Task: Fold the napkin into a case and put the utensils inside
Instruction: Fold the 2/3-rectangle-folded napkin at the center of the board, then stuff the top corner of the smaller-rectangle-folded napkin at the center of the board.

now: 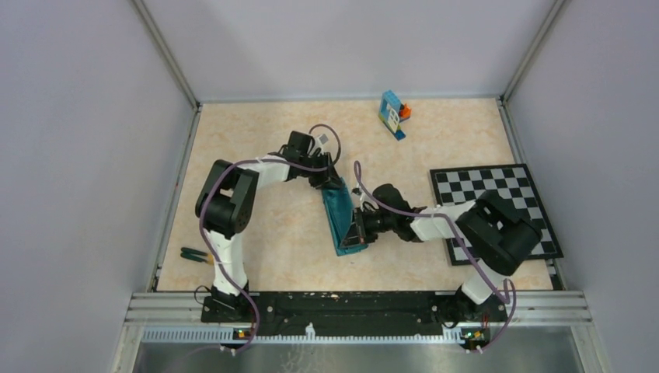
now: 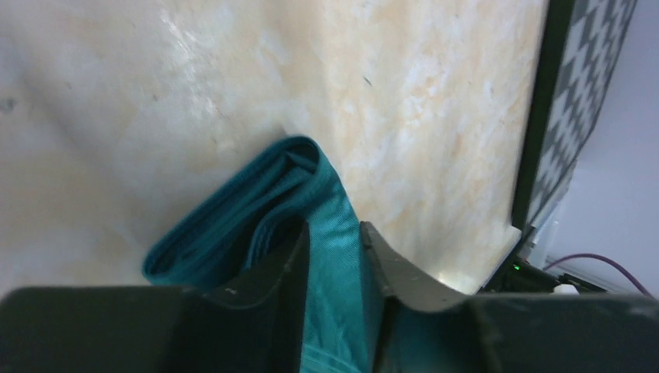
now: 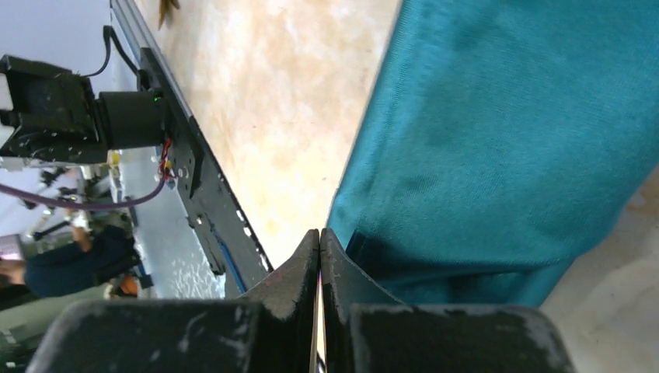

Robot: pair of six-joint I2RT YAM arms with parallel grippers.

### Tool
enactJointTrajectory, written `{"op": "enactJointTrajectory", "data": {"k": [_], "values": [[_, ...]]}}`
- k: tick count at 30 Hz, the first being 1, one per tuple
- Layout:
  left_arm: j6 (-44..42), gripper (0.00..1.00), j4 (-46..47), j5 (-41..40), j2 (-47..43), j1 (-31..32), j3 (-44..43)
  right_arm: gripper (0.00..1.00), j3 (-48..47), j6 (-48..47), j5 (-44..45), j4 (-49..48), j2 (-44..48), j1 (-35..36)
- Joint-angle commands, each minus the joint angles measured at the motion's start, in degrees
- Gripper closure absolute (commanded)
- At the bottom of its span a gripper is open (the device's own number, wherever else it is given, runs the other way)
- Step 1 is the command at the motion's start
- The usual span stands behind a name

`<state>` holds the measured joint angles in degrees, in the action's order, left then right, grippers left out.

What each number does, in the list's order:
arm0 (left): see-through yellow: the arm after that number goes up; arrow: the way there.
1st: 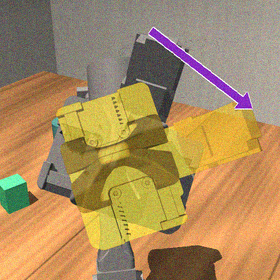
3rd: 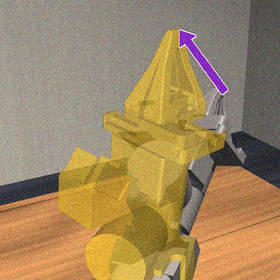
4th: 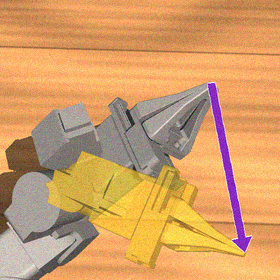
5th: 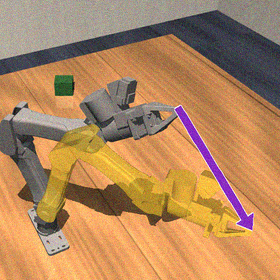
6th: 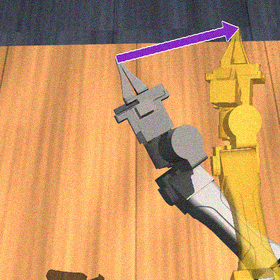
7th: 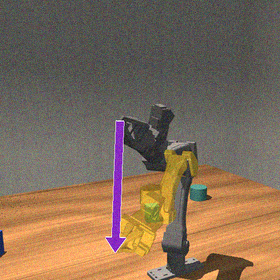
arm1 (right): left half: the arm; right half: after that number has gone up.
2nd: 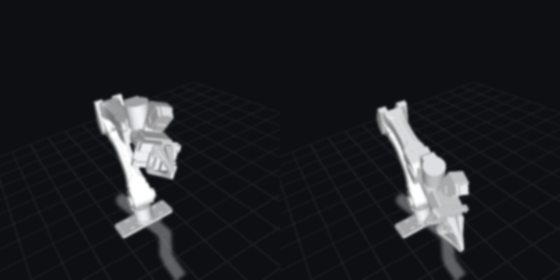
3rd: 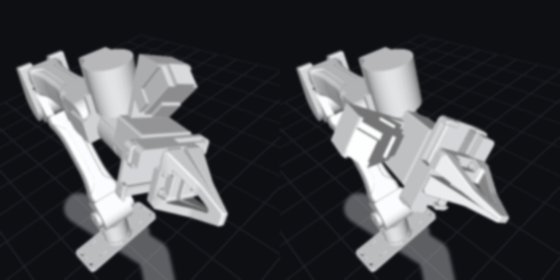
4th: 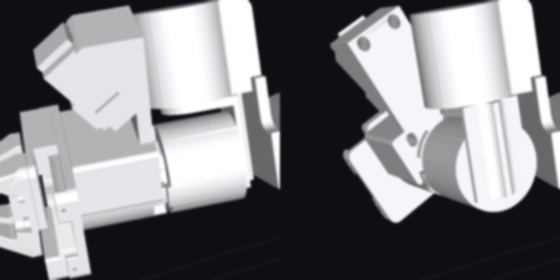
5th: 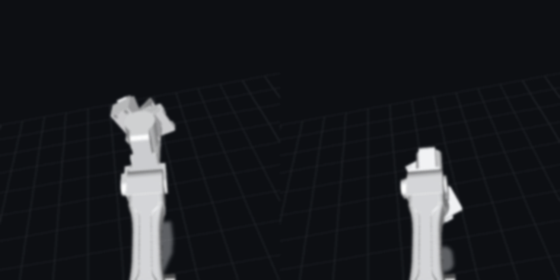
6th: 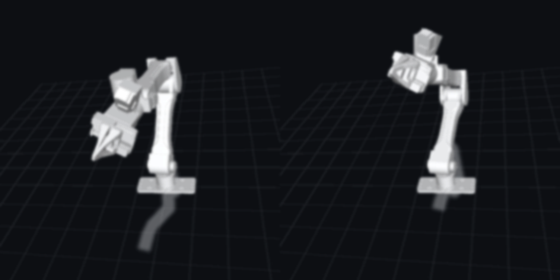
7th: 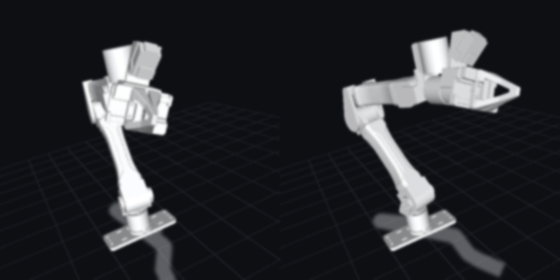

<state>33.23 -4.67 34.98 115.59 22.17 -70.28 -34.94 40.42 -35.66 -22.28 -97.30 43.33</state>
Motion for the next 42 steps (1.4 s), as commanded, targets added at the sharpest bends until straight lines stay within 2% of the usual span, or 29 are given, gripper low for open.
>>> {"op": "enactJointTrajectory", "data": {"k": [1,4,7,10,12,16,20,22,25,26,30,32,35,42], "values": [[-2.9,0.58,-3.9,1.7,-10.7,-0.3,-1.9,1.00,-4.2,-9.4,0.5,10.7,5.7,0.5],[-3.6,0.43,-8.3,-2.0,-17.6,-0.3,-2.0,1.00,-6.4,-8.3,0.6,7.6,2.0,0.4],[-6.1,0.32,-12.7,-7.9,-24.9,-0.4,-0.8,1.00,-5.7,-6.8,4.8,5.0,-0.6,0.5],[-8.3,0.26,-17.1,-12.6,-32.9,-0.5,2.0,0.98,-2.8,-9.2,11.8,7.0,0.1,1.3],[-7.9,0.25,-17.6,-14.2,-37.9,-0.5,5.9,0.93,-0.1,-10.8,13.8,9.0,1.9,2.1],[-5.4,0.24,-16.6,-13.9,-47.1,-0.6,15.5,0.91,5.8,-13.4,16.7,15.1,9.5,2.2],[-2.0,0.24,-14.3,-12.1,-55.2,-0.6,24.6,0.87,3.8,-19.2,15.5,26.4,16.8,2.2],[-0.6,0.24,-13.8,-11.9,-58.5,-0.6,27.8,0.76,-0.2,-20.8,13.3,29.4,19.8,2.2],[0.1,0.24,-15.2,-13.5,-61.9,-0.6,29.8,0.57,-6.2,-21.7,13.8,28.6,21.8,2.2],[0.3,0.24,-16.0,-14.2,-62.6,-0.6,30.0,0.54,-8.3,-22.8,16.0,28.3,21.1,2.2],[1.6,0.24,-19.3,-19.7,-66.4,-0.6,29.8,0.49,-17.5,-27.0,32.5,28.8,12.7,2.9],[1.7,0.23,-20.5,-21.6,-68.6,-0.5,29.7,0.45,-20.1,-29.6,37.6,27.4,9.9,3.9],[1.7,0.23,-22.6,-23.4,-71.4,-0.6,29.4,0.40,-21.9,-30.5,37.8,24.4,6.3,4.6],[2.9,0.22,-23.6,-23.5,-75.8,-0.6,32.5,0.41,-27.4,-32.7,39.7,23.5,-0.7,7.3]]}}
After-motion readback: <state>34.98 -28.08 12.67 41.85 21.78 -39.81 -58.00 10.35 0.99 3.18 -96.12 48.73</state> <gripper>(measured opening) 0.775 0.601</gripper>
